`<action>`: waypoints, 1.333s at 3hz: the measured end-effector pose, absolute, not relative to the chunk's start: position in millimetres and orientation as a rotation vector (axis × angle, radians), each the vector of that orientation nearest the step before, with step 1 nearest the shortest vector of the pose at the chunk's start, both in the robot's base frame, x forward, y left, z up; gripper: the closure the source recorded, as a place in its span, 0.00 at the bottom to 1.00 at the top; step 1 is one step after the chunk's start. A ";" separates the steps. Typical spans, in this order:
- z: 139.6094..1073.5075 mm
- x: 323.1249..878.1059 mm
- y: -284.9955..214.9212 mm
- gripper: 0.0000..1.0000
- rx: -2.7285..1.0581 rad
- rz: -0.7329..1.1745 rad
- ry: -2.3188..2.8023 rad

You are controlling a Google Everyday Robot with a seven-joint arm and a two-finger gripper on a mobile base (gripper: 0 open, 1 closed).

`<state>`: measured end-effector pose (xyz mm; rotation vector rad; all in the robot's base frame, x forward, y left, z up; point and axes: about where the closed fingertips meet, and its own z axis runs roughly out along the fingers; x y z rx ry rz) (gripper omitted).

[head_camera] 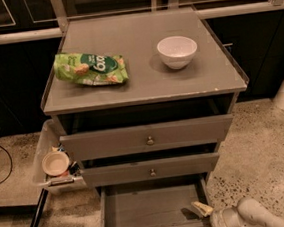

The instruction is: Open bottom drawer

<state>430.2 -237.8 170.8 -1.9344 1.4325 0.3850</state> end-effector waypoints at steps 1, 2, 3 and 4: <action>202.3 428.5 -232.1 0.00 -1.952 0.362 1.376; 251.5 430.7 -233.8 0.00 -1.963 0.343 1.307; 297.2 433.2 -238.1 0.00 -1.974 0.312 1.257; 325.6 431.5 -234.0 0.00 -1.989 0.272 1.202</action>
Offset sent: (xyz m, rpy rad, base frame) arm 0.0057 -0.0052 0.1470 0.0313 -0.1473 0.1098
